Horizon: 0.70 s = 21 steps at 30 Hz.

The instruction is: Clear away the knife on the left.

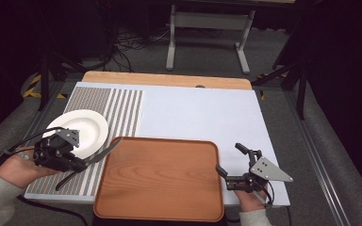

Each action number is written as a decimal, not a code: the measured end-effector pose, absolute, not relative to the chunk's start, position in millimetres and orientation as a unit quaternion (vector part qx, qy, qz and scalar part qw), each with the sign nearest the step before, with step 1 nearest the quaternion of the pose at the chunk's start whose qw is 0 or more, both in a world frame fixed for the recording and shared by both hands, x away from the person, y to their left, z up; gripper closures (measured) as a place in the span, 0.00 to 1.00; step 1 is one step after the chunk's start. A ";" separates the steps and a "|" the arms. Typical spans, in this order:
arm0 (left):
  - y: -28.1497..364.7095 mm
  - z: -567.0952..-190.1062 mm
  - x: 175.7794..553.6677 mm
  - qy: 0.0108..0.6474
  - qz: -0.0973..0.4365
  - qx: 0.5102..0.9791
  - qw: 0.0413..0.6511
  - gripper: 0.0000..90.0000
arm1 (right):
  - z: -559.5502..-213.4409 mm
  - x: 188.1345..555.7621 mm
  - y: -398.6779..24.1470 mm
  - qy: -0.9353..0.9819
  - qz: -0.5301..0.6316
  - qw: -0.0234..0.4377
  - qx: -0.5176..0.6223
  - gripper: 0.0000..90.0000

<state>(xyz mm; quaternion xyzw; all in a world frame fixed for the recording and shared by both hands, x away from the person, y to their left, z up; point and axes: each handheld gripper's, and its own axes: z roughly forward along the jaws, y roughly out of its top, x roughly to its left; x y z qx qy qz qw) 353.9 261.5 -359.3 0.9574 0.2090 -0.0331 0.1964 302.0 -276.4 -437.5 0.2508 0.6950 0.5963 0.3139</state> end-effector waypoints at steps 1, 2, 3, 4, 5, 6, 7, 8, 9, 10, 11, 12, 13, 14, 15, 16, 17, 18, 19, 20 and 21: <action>259.3 -359.3 353.6 0.214 -0.036 0.956 0.198 0.89 | -437.3 301.9 -276.8 0.694 0.596 0.315 0.251 0.03; 257.1 -359.6 353.8 0.219 -0.040 0.954 0.201 0.89 | -437.1 301.5 -277.2 0.694 0.596 0.316 0.252 0.03; 254.8 -359.3 353.6 0.220 -0.038 0.954 0.202 0.89 | -437.0 301.4 -277.6 0.694 0.596 0.315 0.252 0.03; 252.4 -359.1 353.0 0.223 -0.040 0.953 0.203 0.89 | -437.0 301.4 -278.2 0.693 0.597 0.316 0.252 0.03; 249.9 -359.0 353.3 0.223 -0.043 0.952 0.204 0.89 | -437.0 301.3 -278.6 0.693 0.597 0.316 0.252 0.03; 247.3 -358.9 353.2 0.225 -0.045 0.951 0.205 0.89 | -437.0 301.3 -278.7 0.693 0.597 0.315 0.252 0.03; 247.3 -358.9 353.2 0.225 -0.045 0.951 0.205 0.89 | -437.0 301.3 -278.7 0.693 0.597 0.315 0.252 0.03; 243.1 -359.2 353.2 0.224 -0.046 0.952 0.206 0.89 | -437.0 301.2 -278.8 0.693 0.597 0.316 0.251 0.03; 239.9 -359.8 353.0 0.224 -0.046 0.951 0.207 0.89 | -437.0 301.2 -278.9 0.693 0.597 0.315 0.251 0.03; 236.6 -360.9 352.6 0.224 -0.044 0.951 0.210 0.89 | -436.9 301.1 -279.1 0.693 0.598 0.316 0.251 0.03; 233.1 -362.1 352.6 0.223 -0.046 0.950 0.212 0.89 | -436.7 301.1 -279.2 0.692 0.598 0.316 0.251 0.03; 229.1 -363.4 352.9 0.223 -0.047 0.951 0.211 0.89 | -436.6 301.0 -279.3 0.692 0.598 0.316 0.251 0.03; 225.9 -364.5 352.8 0.220 -0.048 0.951 0.212 0.89 | -436.4 300.8 -279.5 0.692 0.598 0.316 0.251 0.03; 222.9 -365.4 352.4 0.221 -0.048 0.950 0.214 0.89 | -436.3 300.5 -279.6 0.692 0.598 0.317 0.252 0.03; 219.4 -366.0 352.3 0.219 -0.049 0.951 0.214 0.89 | -436.4 300.4 -279.8 0.692 0.598 0.317 0.252 0.03; 219.4 -366.0 352.3 0.219 -0.049 0.951 0.214 0.89 | -436.5 300.4 -280.1 0.691 0.598 0.317 0.253 0.03; 214.2 -366.9 351.9 0.223 -0.050 0.948 0.219 0.89 | -436.6 300.7 -280.3 0.691 0.599 0.317 0.252 0.03; 211.6 -367.4 351.5 0.224 -0.049 0.948 0.222 0.89 | -436.5 300.6 -280.2 0.691 0.598 0.317 0.252 0.03; 209.2 -367.9 351.1 0.225 -0.050 0.948 0.222 0.89 | -436.4 300.4 -280.1 0.691 0.598 0.317 0.252 0.03; 206.8 -368.7 350.8 0.227 -0.051 0.947 0.222 0.89 | -436.3 300.4 -279.9 0.692 0.598 0.318 0.251 0.03; 204.4 -369.4 350.8 0.228 -0.051 0.947 0.223 0.89 | -436.2 300.2 -279.7 0.692 0.598 0.317 0.252 0.03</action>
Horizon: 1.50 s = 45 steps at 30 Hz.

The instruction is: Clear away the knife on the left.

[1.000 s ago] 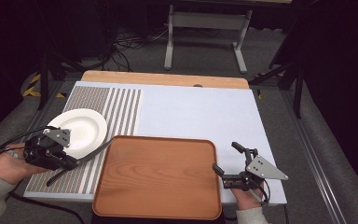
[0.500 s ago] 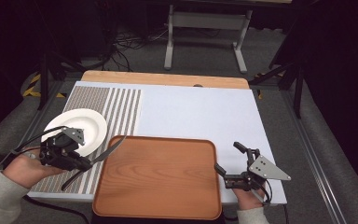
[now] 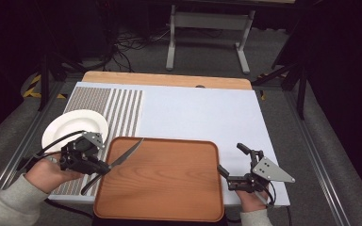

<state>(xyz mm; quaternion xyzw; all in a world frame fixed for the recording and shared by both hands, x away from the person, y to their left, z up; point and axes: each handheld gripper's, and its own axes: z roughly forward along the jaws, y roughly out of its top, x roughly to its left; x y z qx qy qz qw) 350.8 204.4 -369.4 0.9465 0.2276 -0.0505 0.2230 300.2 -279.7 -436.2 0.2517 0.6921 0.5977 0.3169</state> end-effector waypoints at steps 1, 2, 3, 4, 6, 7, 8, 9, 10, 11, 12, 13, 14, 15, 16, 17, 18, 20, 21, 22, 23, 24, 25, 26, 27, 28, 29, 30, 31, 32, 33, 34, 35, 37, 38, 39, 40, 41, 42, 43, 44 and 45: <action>202.1 -370.1 350.1 0.229 -0.052 0.946 0.223 0.89 | -436.1 300.2 -279.7 0.692 0.598 0.317 0.251 0.03; 200.0 -371.1 349.3 0.231 -0.051 0.945 0.227 0.89 | -436.1 300.2 -279.8 0.692 0.598 0.318 0.250 0.03; 197.9 -372.2 348.8 0.231 -0.050 0.944 0.228 0.89 | -436.1 300.2 -279.8 0.691 0.599 0.317 0.251 0.03; 195.9 -373.3 348.1 0.235 -0.051 0.944 0.227 0.89 | -436.1 300.1 -280.0 0.691 0.599 0.317 0.250 0.03; 191.9 -376.2 347.7 0.239 -0.051 0.943 0.227 0.89 | -435.8 299.8 -280.4 0.691 0.600 0.317 0.250 0.03; 190.2 -377.4 347.6 0.244 -0.052 0.942 0.226 0.89 | -435.6 299.8 -280.6 0.691 0.600 0.318 0.249 0.03; 188.8 -378.4 347.9 0.246 -0.052 0.941 0.226 0.89 | -435.5 299.9 -280.7 0.691 0.600 0.318 0.249 0.03; 187.5 -379.3 347.9 0.251 -0.054 0.940 0.226 0.89 | -435.4 299.8 -280.7 0.691 0.600 0.319 0.249 0.03; 186.3 -380.3 348.2 0.253 -0.056 0.939 0.227 0.89 | -435.4 299.7 -280.7 0.691 0.600 0.318 0.249 0.03; 184.9 -381.5 348.0 0.256 -0.058 0.938 0.227 0.89 | -435.4 299.7 -280.7 0.691 0.600 0.318 0.249 0.03; 183.4 -382.6 348.1 0.257 -0.060 0.938 0.226 0.89 | -435.4 299.7 -280.6 0.691 0.600 0.318 0.249 0.03; 182.1 -383.6 347.8 0.260 -0.059 0.938 0.223 0.89 | -435.4 299.6 -280.6 0.691 0.600 0.318 0.249 0.03; 180.8 -384.8 347.8 0.261 -0.061 0.937 0.222 0.89 | -435.3 299.5 -280.6 0.691 0.600 0.318 0.249 0.03; 179.6 -386.0 347.7 0.263 -0.063 0.937 0.222 0.89 | -435.3 299.5 -280.7 0.691 0.599 0.318 0.248 0.03; 178.5 -387.0 347.3 0.265 -0.066 0.936 0.220 0.89 | -435.3 299.5 -280.8 0.691 0.599 0.318 0.248 0.03; 177.2 -388.4 347.6 0.264 -0.067 0.936 0.222 0.89 | -435.3 299.5 -280.9 0.691 0.600 0.318 0.248 0.03; 176.1 -389.4 347.4 0.267 -0.068 0.935 0.222 0.89 | -435.3 299.4 -281.0 0.690 0.601 0.318 0.248 0.03; 175.0 -390.4 347.9 0.268 -0.069 0.935 0.220 0.89 | -435.2 299.4 -281.1 0.691 0.600 0.318 0.248 0.03; 173.5 -392.0 348.2 0.269 -0.071 0.935 0.221 0.89 | -435.1 299.4 -281.1 0.690 0.601 0.319 0.248 0.03; 171.1 -393.4 348.0 0.270 -0.074 0.935 0.219 0.89 | -434.9 299.3 -281.2 0.690 0.601 0.319 0.247 0.03; 169.9 -394.0 347.8 0.272 -0.075 0.934 0.217 0.89 | -434.9 299.3 -281.2 0.690 0.601 0.319 0.247 0.03; 168.4 -395.1 348.0 0.271 -0.075 0.935 0.218 0.89 | -434.9 299.3 -281.3 0.690 0.601 0.319 0.247 0.03; 167.3 -396.0 348.1 0.270 -0.075 0.935 0.217 0.89 | -434.9 299.3 -281.2 0.690 0.601 0.319 0.247 0.03; 166.4 -397.1 348.4 0.271 -0.078 0.934 0.217 0.89 | -434.8 299.2 -281.2 0.690 0.601 0.319 0.247 0.03; 165.3 -398.3 348.7 0.272 -0.081 0.934 0.217 0.89 | -434.7 299.1 -281.2 0.690 0.600 0.320 0.247 0.03; 164.6 -399.2 349.1 0.275 -0.079 0.934 0.216 0.89 | -434.7 299.0 -281.2 0.690 0.600 0.320 0.247 0.03; 163.4 -400.5 349.6 0.277 -0.078 0.934 0.214 0.89 | -434.8 298.9 -281.1 0.690 0.600 0.320 0.248 0.03; 162.4 -401.8 349.7 0.280 -0.080 0.932 0.214 0.89 | -434.9 299.1 -281.2 0.690 0.600 0.320 0.247 0.03; 161.4 -403.0 349.7 0.283 -0.083 0.932 0.213 0.89 | -434.9 299.2 -281.2 0.690 0.601 0.319 0.247 0.03; 160.8 -404.0 350.1 0.281 -0.082 0.933 0.212 0.89 | -434.9 299.2 -281.2 0.690 0.601 0.320 0.247 0.03; 160.1 -404.6 349.8 0.285 -0.082 0.932 0.208 0.89 | -434.8 298.9 -281.1 0.690 0.600 0.320 0.247 0.03; 159.4 -405.7 350.3 0.282 -0.080 0.933 0.210 0.89 | -434.8 299.0 -281.1 0.690 0.600 0.321 0.247 0.03; 159.0 -406.2 350.5 0.282 -0.080 0.933 0.209 0.89 | -434.8 299.0 -281.1 0.690 0.600 0.320 0.247 0.03; 157.9 -408.3 350.9 0.286 -0.084 0.931 0.211 0.89 | -435.0 299.1 -281.3 0.690 0.601 0.319 0.247 0.03; 157.2 -409.7 351.4 0.288 -0.084 0.931 0.209 0.89 | -435.1 299.3 -281.3 0.690 0.601 0.320 0.247 0.03; 156.4 -411.2 351.8 0.293 -0.085 0.931 0.202 0.89 | -435.2 299.3 -281.2 0.690 0.601 0.320 0.247 0.03; 155.7 -413.1 352.7 0.294 -0.084 0.931 0.201 0.89 | -435.1 299.3 -281.0 0.690 0.600 0.320 0.247 0.03; 155.1 -414.3 352.7 0.296 -0.085 0.931 0.197 0.89 | -435.1 299.2 -280.8 0.691 0.599 0.320 0.248 0.03; 154.8 -415.6 353.0 0.294 -0.086 0.931 0.196 0.89 | -435.1 299.2 -280.8 0.691 0.599 0.320 0.248 0.03; 154.5 -416.8 353.1 0.295 -0.088 0.931 0.195 0.89 | -435.1 299.3 -280.9 0.690 0.600 0.320 0.247 0.03; 154.1 -418.1 353.4 0.293 -0.088 0.932 0.193 0.89 | -435.2 299.4 -281.1 0.690 0.601 0.319 0.247 0.03; 154.1 -418.1 353.4 0.293 -0.088 0.932 0.193 0.89 | -435.2 299.4 -281.1 0.690 0.601 0.319 0.247 0.03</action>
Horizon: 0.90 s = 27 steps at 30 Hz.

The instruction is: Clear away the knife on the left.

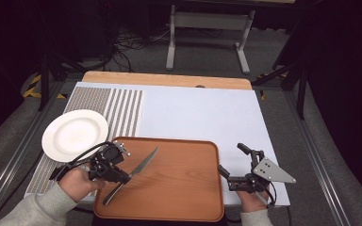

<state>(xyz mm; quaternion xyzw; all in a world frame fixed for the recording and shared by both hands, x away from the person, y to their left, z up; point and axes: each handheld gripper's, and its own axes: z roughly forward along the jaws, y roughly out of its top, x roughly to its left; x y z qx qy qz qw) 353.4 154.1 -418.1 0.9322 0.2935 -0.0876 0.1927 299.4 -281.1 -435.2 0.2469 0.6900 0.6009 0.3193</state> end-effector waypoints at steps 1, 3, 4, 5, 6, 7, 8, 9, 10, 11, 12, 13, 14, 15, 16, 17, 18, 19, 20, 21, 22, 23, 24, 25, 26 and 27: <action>154.1 -421.2 354.1 0.298 -0.089 0.931 0.192 0.89 | -435.4 299.3 -281.3 0.689 0.601 0.319 0.249 0.03; 154.6 -424.5 355.5 0.298 -0.091 0.931 0.190 0.89 | -435.6 299.4 -281.2 0.690 0.601 0.318 0.249 0.03; 154.7 -425.8 355.2 0.303 -0.093 0.930 0.186 0.89 | -435.7 299.4 -281.1 0.690 0.601 0.318 0.249 0.03; 154.8 -427.0 355.6 0.303 -0.094 0.930 0.186 0.89 | -435.9 299.5 -281.1 0.690 0.601 0.317 0.249 0.03; 155.1 -428.2 356.0 0.301 -0.093 0.931 0.185 0.89 | -436.1 299.6 -280.9 0.689 0.602 0.317 0.250 0.03; 155.0 -429.0 355.5 0.305 -0.095 0.930 0.184 0.89 | -436.1 299.6 -280.9 0.689 0.602 0.316 0.250 0.03; 154.9 -430.0 356.0 0.303 -0.095 0.931 0.182 0.89 | -436.0 299.7 -280.9 0.689 0.602 0.317 0.250 0.03; 154.9 -430.0 356.0 0.303 -0.095 0.931 0.182 0.89 | -435.9 299.7 -280.8 0.689 0.602 0.317 0.249 0.03; 154.8 -431.4 355.7 0.307 -0.095 0.930 0.178 0.89 | -435.9 299.7 -280.8 0.689 0.602 0.317 0.249 0.03; 154.6 -432.8 356.3 0.305 -0.094 0.931 0.177 0.89 | -435.9 299.7 -280.8 0.689 0.602 0.317 0.249 0.03; 154.1 -433.7 356.2 0.307 -0.094 0.931 0.175 0.89 | -435.9 299.8 -280.7 0.689 0.602 0.316 0.249 0.03; 153.9 -434.1 356.0 0.310 -0.094 0.930 0.173 0.89 | -435.9 299.9 -280.7 0.690 0.602 0.317 0.248 0.03; 153.4 -434.6 356.1 0.311 -0.095 0.930 0.172 0.89 | -436.0 299.9 -280.8 0.689 0.602 0.317 0.248 0.03; 153.4 -434.6 356.1 0.311 -0.095 0.930 0.172 0.89 | -436.0 299.8 -280.8 0.689 0.602 0.316 0.250 0.03; 152.6 -436.2 356.8 0.309 -0.090 0.931 0.170 0.89 | -435.9 299.7 -281.0 0.689 0.603 0.315 0.250 0.03; 151.7 -436.9 356.6 0.310 -0.087 0.932 0.168 0.89 | -435.8 299.7 -281.1 0.689 0.602 0.316 0.250 0.03; 151.7 -436.9 356.6 0.310 -0.087 0.932 0.168 0.89 | -435.8 299.7 -281.1 0.689 0.602 0.316 0.250 0.03; 150.4 -437.9 355.9 0.315 -0.087 0.931 0.161 0.89 | -435.8 299.7 -281.2 0.689 0.603 0.316 0.250 0.03; 150.1 -438.4 356.3 0.312 -0.085 0.932 0.162 0.89 | -435.9 299.8 -281.3 0.689 0.603 0.316 0.251 0.03; 149.8 -438.9 356.8 0.309 -0.083 0.933 0.162 0.89 | -435.9 299.8 -281.2 0.689 0.602 0.316 0.251 0.03; 149.6 -438.9 356.2 0.313 -0.083 0.933 0.159 0.89 | -435.9 299.7 -281.1 0.689 0.602 0.316 0.250 0.03; 149.8 -439.3 356.3 0.314 -0.084 0.932 0.159 0.89 | -435.9 299.6 -281.1 0.689 0.602 0.316 0.250 0.03; 149.9 -439.6 356.2 0.315 -0.085 0.932 0.158 0.89 | -435.9 299.7 -281.2 0.689 0.602 0.315 0.250 0.03; 149.9 -439.6 356.2 0.315 -0.085 0.932 0.158 0.89 | -435.9 299.7 -281.2 0.689 0.602 0.315 0.250 0.03; 149.8 -440.4 356.4 0.310 -0.079 0.934 0.158 0.89 | -435.9 299.8 -281.3 0.689 0.602 0.316 0.251 0.03; 149.7 -440.5 355.1 0.314 -0.077 0.934 0.154 0.89 | -435.9 299.8 -281.3 0.689 0.603 0.316 0.251 0.03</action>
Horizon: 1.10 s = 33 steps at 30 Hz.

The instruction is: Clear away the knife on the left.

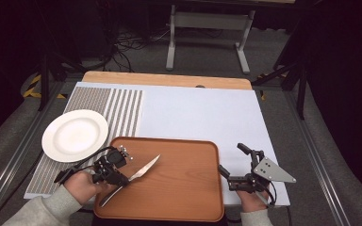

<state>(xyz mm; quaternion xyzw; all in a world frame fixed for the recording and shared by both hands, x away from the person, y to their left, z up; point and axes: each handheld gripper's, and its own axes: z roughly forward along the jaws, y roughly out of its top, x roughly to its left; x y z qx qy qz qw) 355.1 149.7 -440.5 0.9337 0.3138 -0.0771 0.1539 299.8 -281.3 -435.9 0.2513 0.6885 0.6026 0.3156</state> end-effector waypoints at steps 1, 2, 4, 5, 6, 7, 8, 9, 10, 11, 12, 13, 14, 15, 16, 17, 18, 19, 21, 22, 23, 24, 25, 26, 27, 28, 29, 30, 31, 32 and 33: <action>149.7 -441.4 354.9 0.313 -0.074 0.934 0.153 0.89 | -435.9 299.8 -281.3 0.688 0.603 0.316 0.251 0.03; 149.7 -441.4 354.9 0.313 -0.074 0.934 0.153 0.89 | -435.9 299.8 -281.3 0.688 0.603 0.316 0.251 0.03; 151.2 -443.0 354.7 0.318 -0.077 0.933 0.148 0.88 | -435.6 299.4 -281.4 0.689 0.603 0.316 0.250 0.03; 151.5 -443.3 354.7 0.318 -0.077 0.933 0.147 0.88 | -435.6 299.5 -281.6 0.689 0.603 0.316 0.250 0.03; 151.9 -443.9 355.1 0.317 -0.078 0.933 0.150 0.88 | -435.6 299.5 -281.6 0.689 0.603 0.316 0.250 0.03; 152.1 -443.7 355.1 0.317 -0.077 0.933 0.149 0.88 | -435.6 299.5 -281.5 0.689 0.602 0.316 0.250 0.03; 152.1 -443.7 355.1 0.317 -0.077 0.933 0.149 0.88 | -435.6 299.5 -281.4 0.689 0.603 0.316 0.250 0.03; 152.0 -443.6 355.3 0.317 -0.078 0.933 0.149 0.88 | -435.6 299.5 -281.4 0.689 0.603 0.316 0.250 0.03; 151.8 -443.8 355.5 0.316 -0.078 0.934 0.147 0.88 | -435.6 299.7 -281.3 0.690 0.602 0.315 0.249 0.03; 151.7 -443.8 355.4 0.318 -0.080 0.934 0.145 0.88 | -435.6 299.8 -281.2 0.690 0.602 0.315 0.249 0.03; 151.7 -443.9 355.6 0.317 -0.081 0.934 0.145 0.88 | -435.6 299.9 -281.2 0.690 0.602 0.315 0.249 0.03; 151.8 -443.9 355.8 0.317 -0.082 0.934 0.145 0.88 | -435.7 299.8 -281.2 0.690 0.602 0.315 0.249 0.03; 151.8 -443.9 355.8 0.317 -0.082 0.934 0.145 0.88 | -435.7 299.7 -281.2 0.690 0.602 0.316 0.249 0.03; 151.6 -443.8 356.4 0.314 -0.081 0.935 0.143 0.88 | -435.8 299.7 -281.3 0.690 0.602 0.315 0.249 0.03; 151.6 -443.8 356.4 0.314 -0.081 0.935 0.143 0.88 | -435.8 299.7 -281.3 0.690 0.602 0.315 0.249 0.03; 151.4 -443.8 356.3 0.314 -0.079 0.935 0.143 0.88 | -435.7 299.7 -281.3 0.690 0.602 0.315 0.249 0.03; 151.4 -443.4 356.2 0.312 -0.078 0.936 0.145 0.87 | -435.6 299.6 -281.4 0.690 0.602 0.316 0.249 0.03; 152.0 -442.9 357.0 0.305 -0.077 0.937 0.153 0.86 | -435.6 299.5 -281.5 0.690 0.602 0.316 0.249 0.03; 152.7 -440.5 355.9 0.304 -0.084 0.935 0.161 0.77 | -435.4 299.5 -281.9 0.689 0.602 0.316 0.250 0.03; 153.0 -439.1 355.6 0.299 -0.082 0.937 0.163 0.73 | -435.4 299.5 -282.0 0.690 0.602 0.316 0.249 0.03; 153.0 -439.1 355.6 0.299 -0.082 0.937 0.163 0.68 | -435.4 299.5 -282.0 0.690 0.602 0.316 0.249 0.03; 153.6 -437.1 355.6 0.293 -0.082 0.937 0.171 0.68 | -435.5 299.4 -282.1 0.689 0.602 0.316 0.250 0.03; 153.8 -435.6 355.5 0.287 -0.082 0.938 0.177 0.61 | -435.5 299.4 -282.1 0.689 0.602 0.316 0.249 0.03; 153.7 -434.0 354.4 0.286 -0.082 0.938 0.179 0.55 | -435.5 299.4 -282.1 0.690 0.602 0.316 0.249 0.03; 153.5 -433.7 354.7 0.278 -0.077 0.939 0.186 0.51 | -435.6 299.4 -282.0 0.690 0.602 0.316 0.249 0.03; 153.0 -431.6 353.8 0.275 -0.073 0.940 0.190 0.47 | -435.6 299.4 -281.8 0.690 0.602 0.316 0.249 0.03; 152.5 -430.5 353.3 0.270 -0.071 0.941 0.193 0.44 | -435.7 299.5 -281.4 0.690 0.602 0.315 0.249 0.03; 151.4 -428.4 351.2 0.263 -0.070 0.942 0.196 0.42 | -435.7 299.5 -281.3 0.690 0.602 0.315 0.249 0.03; 150.3 -427.3 350.4 0.250 -0.065 0.946 0.196 0.42 | -435.8 299.6 -281.2 0.690 0.602 0.315 0.249 0.03; 149.6 -426.7 349.7 0.245 -0.059 0.948 0.194 0.42 | -435.9 299.6 -281.1 0.690 0.603 0.315 0.249 0.03; 147.5 -425.3 348.5 0.230 -0.046 0.954 0.188 0.43 | -435.9 299.5 -281.1 0.690 0.603 0.314 0.249 0.03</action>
